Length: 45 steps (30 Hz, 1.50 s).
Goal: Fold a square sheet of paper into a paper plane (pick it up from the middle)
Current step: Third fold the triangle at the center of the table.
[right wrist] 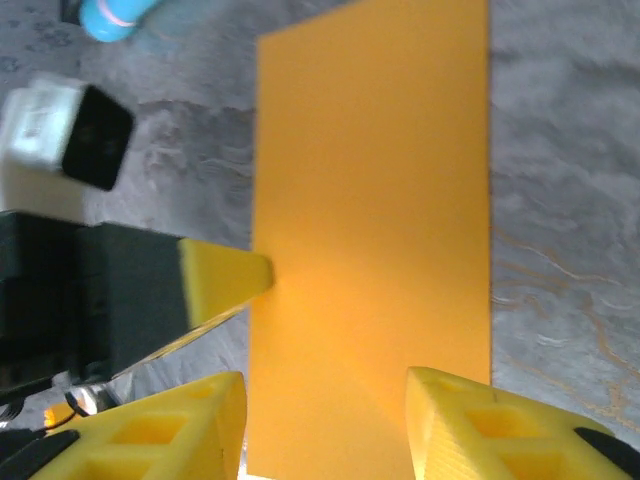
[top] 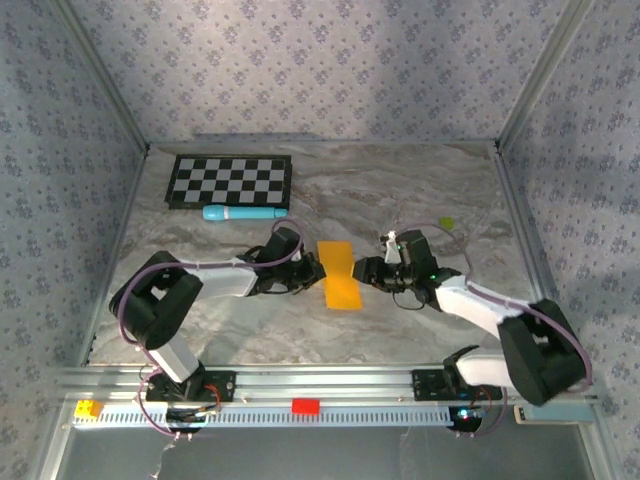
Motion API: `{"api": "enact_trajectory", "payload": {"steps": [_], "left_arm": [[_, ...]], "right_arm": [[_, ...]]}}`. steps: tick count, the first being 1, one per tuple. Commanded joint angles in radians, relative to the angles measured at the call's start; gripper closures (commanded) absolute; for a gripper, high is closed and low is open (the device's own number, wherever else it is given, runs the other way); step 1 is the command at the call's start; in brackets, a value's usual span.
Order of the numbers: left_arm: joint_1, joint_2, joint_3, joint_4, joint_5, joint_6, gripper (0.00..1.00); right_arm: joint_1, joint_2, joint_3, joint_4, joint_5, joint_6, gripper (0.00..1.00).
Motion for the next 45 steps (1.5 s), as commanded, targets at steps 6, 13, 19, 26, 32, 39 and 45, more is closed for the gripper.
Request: {"api": "enact_trajectory", "payload": {"steps": [6, 13, 19, 26, 32, 39, 45], "left_arm": [[0.008, -0.048, 0.014, -0.107, -0.005, -0.017, 0.92], [0.007, -0.061, 0.005, -0.109, -0.018, -0.026, 0.92], [0.007, -0.064, 0.002, -0.101, -0.018, -0.035, 0.92], [0.007, -0.063, 0.003, -0.092, -0.017, -0.041, 0.92], [0.007, -0.067, -0.002, -0.091, -0.023, -0.045, 0.92], [0.007, -0.064, -0.004, -0.085, -0.023, -0.045, 0.92], [0.011, -0.063, -0.005, -0.083, -0.029, -0.045, 0.92]], "right_arm": [[0.281, -0.216, -0.087, -0.018, 0.364, -0.416, 0.5], [0.54, -0.179, -0.126, 0.095, 0.567, -0.722, 0.45], [0.679, -0.046, -0.084, 0.168, 0.714, -0.806, 0.44], [0.797, 0.157, -0.027, 0.265, 0.984, -0.814, 0.44], [0.813, 0.245, -0.005, 0.275, 1.083, -0.806, 0.49], [0.811, 0.224, -0.026, 0.269, 1.063, -0.775, 0.71], [0.807, 0.219, -0.024, 0.243, 1.065, -0.756, 0.84]]}}
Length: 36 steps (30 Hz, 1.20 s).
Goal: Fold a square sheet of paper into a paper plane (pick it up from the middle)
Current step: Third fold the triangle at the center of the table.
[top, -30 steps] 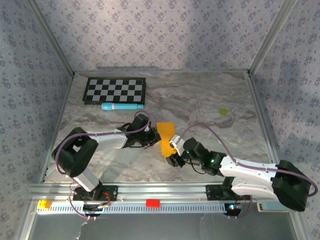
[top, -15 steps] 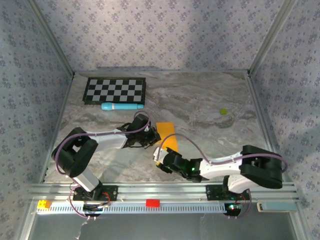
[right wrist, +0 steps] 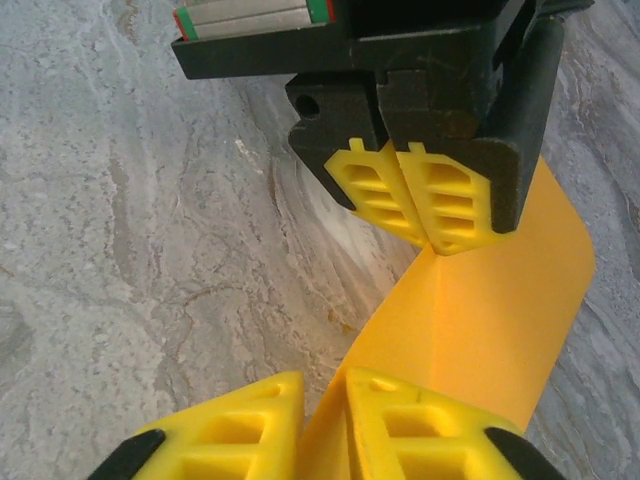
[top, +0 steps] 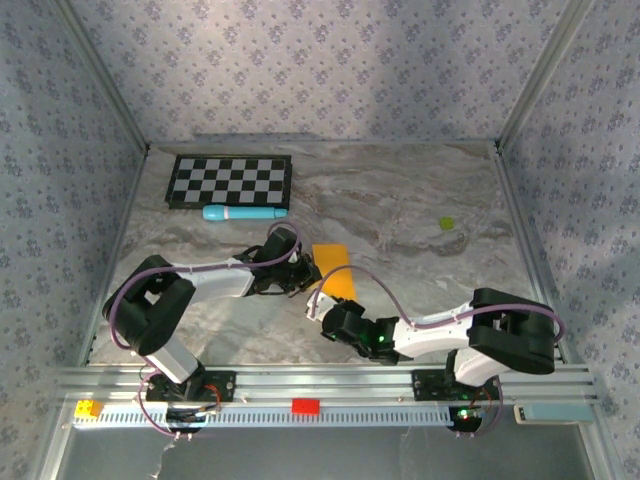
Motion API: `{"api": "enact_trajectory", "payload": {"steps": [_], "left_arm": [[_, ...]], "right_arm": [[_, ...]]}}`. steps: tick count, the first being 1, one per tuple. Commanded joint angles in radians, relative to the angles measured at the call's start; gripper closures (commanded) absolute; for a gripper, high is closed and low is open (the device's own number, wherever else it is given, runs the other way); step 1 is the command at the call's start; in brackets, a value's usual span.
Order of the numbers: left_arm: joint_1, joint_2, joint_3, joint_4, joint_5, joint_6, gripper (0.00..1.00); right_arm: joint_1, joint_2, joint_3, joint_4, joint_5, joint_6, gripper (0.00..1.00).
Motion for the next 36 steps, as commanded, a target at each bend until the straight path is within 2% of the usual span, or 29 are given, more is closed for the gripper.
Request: {"api": "enact_trajectory", "payload": {"steps": [1, 8, 11, 15, 16, 17, 20, 23, 26, 36], "left_arm": [[0.009, -0.028, -0.005, 0.007, -0.02, -0.012, 0.92], [0.01, -0.03, -0.007, 0.005, -0.021, -0.01, 0.92], [0.011, -0.034, -0.008, 0.002, -0.022, -0.008, 0.91], [0.013, -0.055, -0.007, -0.032, -0.048, 0.005, 0.8], [0.013, -0.069, -0.011, -0.047, -0.064, 0.011, 0.73], [0.015, -0.084, -0.009, -0.072, -0.082, 0.019, 0.64], [0.022, -0.122, 0.009, -0.17, -0.128, 0.057, 0.51], [0.032, -0.158, 0.024, -0.239, -0.161, 0.087, 0.47], [0.04, -0.183, 0.03, -0.268, -0.179, 0.101, 0.47], [0.042, -0.227, 0.043, -0.265, -0.187, 0.121, 0.47]], "right_arm": [[-0.001, -0.021, 0.002, -0.017, 0.02, 0.023, 0.87], [-0.019, -0.041, 0.005, -0.039, -0.002, 0.052, 0.98], [-0.027, -0.05, 0.005, -0.052, -0.019, 0.063, 1.0], [-0.05, -0.076, 0.006, -0.07, -0.082, 0.092, 1.0], [-0.062, -0.089, 0.002, -0.07, -0.112, 0.106, 1.0], [-0.08, -0.105, -0.001, -0.072, -0.153, 0.123, 1.0], [-0.143, -0.156, -0.01, -0.071, -0.294, 0.175, 1.0], [-0.238, -0.198, -0.021, -0.074, -0.518, 0.248, 1.0], [-0.33, -0.223, -0.021, -0.078, -0.677, 0.333, 1.0], [-0.522, -0.204, 0.023, -0.146, -1.026, 0.487, 1.0]]}}
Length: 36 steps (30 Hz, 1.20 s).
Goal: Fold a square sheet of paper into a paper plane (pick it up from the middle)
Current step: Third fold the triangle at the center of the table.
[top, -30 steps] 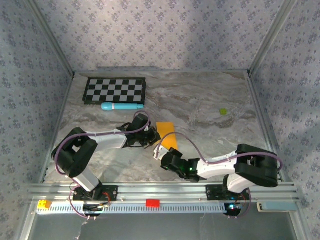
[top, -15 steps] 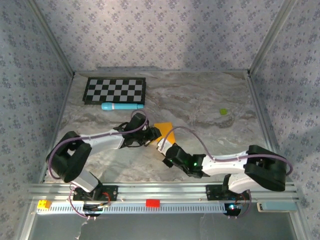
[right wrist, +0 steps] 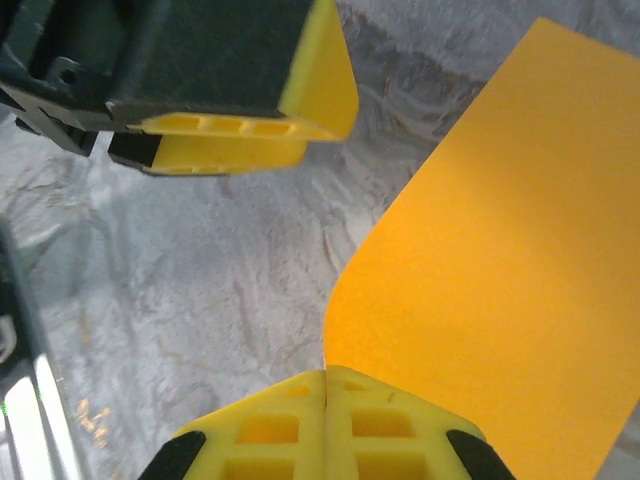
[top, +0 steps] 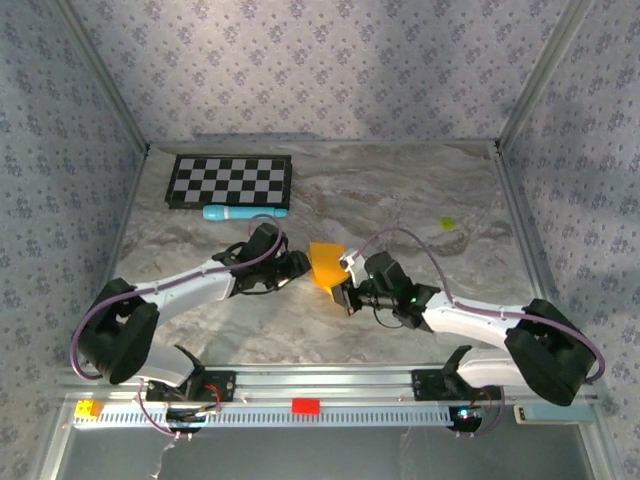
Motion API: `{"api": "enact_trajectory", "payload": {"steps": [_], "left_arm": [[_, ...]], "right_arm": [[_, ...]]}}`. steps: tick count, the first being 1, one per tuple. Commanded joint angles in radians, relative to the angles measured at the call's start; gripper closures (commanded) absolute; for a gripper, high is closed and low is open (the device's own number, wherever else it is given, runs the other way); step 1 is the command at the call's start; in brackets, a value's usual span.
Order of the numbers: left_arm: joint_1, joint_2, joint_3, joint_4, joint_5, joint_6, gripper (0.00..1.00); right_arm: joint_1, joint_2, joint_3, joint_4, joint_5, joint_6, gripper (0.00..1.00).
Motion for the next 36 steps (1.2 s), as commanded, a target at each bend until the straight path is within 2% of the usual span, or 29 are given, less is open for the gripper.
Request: {"api": "enact_trajectory", "payload": {"steps": [1, 5, 12, 18, 26, 29, 33, 36], "left_arm": [[0.005, -0.023, 0.041, -0.023, -0.01, 0.027, 0.48], [0.006, -0.02, 0.053, -0.008, 0.01, 0.037, 0.48], [0.008, 0.047, 0.143, -0.016, 0.066, 0.103, 0.56], [0.009, 0.172, 0.238, -0.029, 0.116, 0.122, 0.65], [0.012, 0.317, 0.335, -0.028, 0.182, 0.147, 0.71], [0.013, 0.36, 0.35, -0.027, 0.21, 0.142, 0.78], [0.013, 0.317, 0.291, 0.01, 0.18, 0.106, 0.78], [0.015, 0.228, 0.224, -0.01, 0.11, 0.084, 0.68]], "right_arm": [[-0.048, 0.026, 0.043, -0.062, -0.208, 0.09, 1.0], [-0.089, 0.084, 0.07, -0.07, -0.335, 0.124, 1.0], [-0.087, 0.129, 0.087, -0.054, -0.41, 0.133, 1.0], [-0.079, 0.129, 0.087, -0.059, -0.403, 0.135, 1.0], [-0.067, 0.131, 0.077, -0.055, -0.384, 0.131, 1.0], [-0.067, 0.13, 0.077, -0.055, -0.378, 0.132, 1.0], [-0.068, 0.129, 0.075, -0.054, -0.365, 0.135, 1.0], [-0.066, 0.128, 0.074, -0.054, -0.348, 0.132, 1.0]]}}
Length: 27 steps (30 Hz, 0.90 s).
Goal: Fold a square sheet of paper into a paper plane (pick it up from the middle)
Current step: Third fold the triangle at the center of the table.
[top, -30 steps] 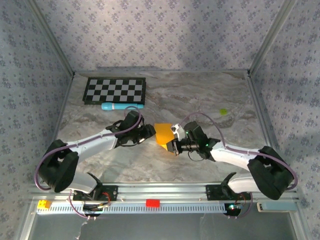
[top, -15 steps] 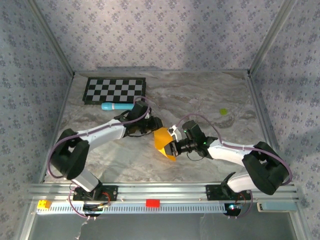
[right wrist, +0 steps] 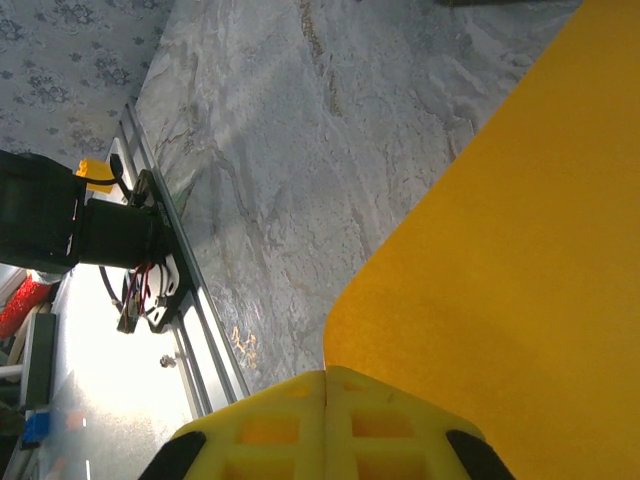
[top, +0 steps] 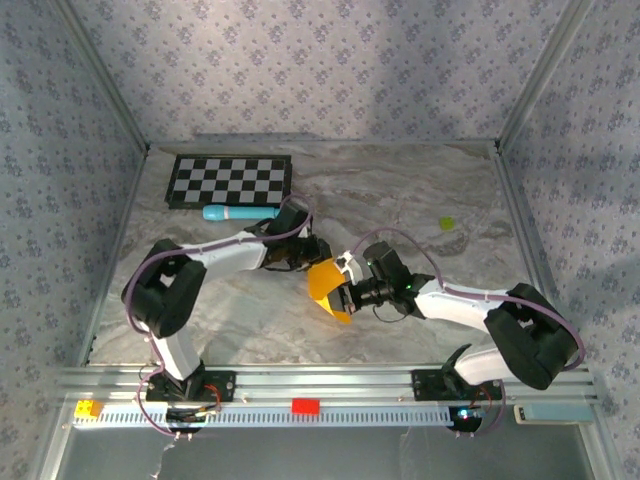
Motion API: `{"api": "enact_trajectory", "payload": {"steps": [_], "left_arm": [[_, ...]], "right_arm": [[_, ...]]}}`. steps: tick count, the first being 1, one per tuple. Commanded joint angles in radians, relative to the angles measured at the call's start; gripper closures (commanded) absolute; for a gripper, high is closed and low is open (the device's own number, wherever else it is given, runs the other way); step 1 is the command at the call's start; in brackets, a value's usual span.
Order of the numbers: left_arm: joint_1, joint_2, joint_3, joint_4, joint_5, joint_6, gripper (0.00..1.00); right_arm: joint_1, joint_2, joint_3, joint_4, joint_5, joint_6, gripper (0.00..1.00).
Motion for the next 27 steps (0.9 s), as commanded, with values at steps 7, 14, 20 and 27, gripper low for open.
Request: {"api": "enact_trajectory", "payload": {"steps": [7, 14, 20, 27], "left_arm": [[0.002, -0.237, -0.212, -0.038, -0.069, -0.14, 0.45], [-0.03, -0.231, -0.272, 0.022, -0.004, -0.226, 0.42], [-0.048, -0.157, -0.255, 0.104, 0.028, -0.278, 0.43], [-0.067, -0.116, -0.245, 0.129, 0.035, -0.3, 0.58]], "right_arm": [[0.004, 0.009, 0.027, -0.008, 0.033, -0.005, 0.99], [0.005, 0.019, 0.035, -0.001, 0.038, -0.006, 0.99], [0.005, 0.018, 0.032, 0.0, 0.036, -0.007, 0.98], [0.007, 0.014, 0.031, -0.003, 0.032, -0.015, 0.97]]}}
